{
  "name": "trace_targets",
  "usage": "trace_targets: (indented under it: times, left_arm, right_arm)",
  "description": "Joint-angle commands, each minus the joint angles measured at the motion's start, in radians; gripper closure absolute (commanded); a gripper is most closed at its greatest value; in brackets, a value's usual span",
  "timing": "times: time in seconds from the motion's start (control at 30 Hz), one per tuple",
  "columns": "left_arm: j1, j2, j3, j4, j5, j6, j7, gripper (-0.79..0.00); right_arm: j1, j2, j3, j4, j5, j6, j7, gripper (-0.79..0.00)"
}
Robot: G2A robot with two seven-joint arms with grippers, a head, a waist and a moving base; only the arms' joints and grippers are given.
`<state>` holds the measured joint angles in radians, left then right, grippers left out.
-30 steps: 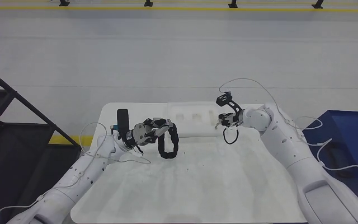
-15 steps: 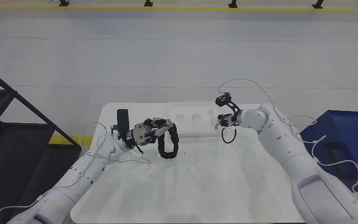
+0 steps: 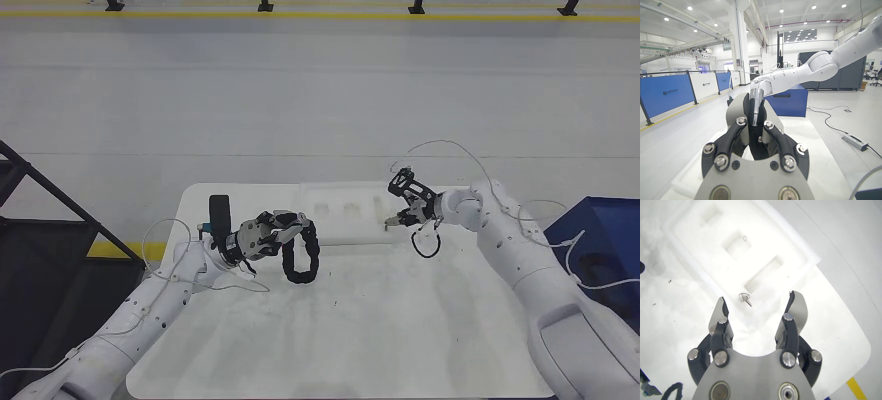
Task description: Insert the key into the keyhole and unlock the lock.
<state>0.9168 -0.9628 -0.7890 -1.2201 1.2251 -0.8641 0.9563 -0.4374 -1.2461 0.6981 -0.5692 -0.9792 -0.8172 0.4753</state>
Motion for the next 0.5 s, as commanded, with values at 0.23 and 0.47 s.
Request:
trace_targets:
  times: [0.23, 0.47]
  left_arm:
    - [0.0, 0.0, 0.0, 0.0, 0.0, 0.0, 0.0, 0.0]
    - [0.0, 0.0, 0.0, 0.0, 0.0, 0.0, 0.0, 0.0]
  right_arm:
    - [0.013, 0.005, -0.056, 0.033, -0.249, -0.101, -0.249, -0.4]
    - [0.026, -0.032, -0.107, 0.085, -0.332, -0.087, -0.337, -0.456]
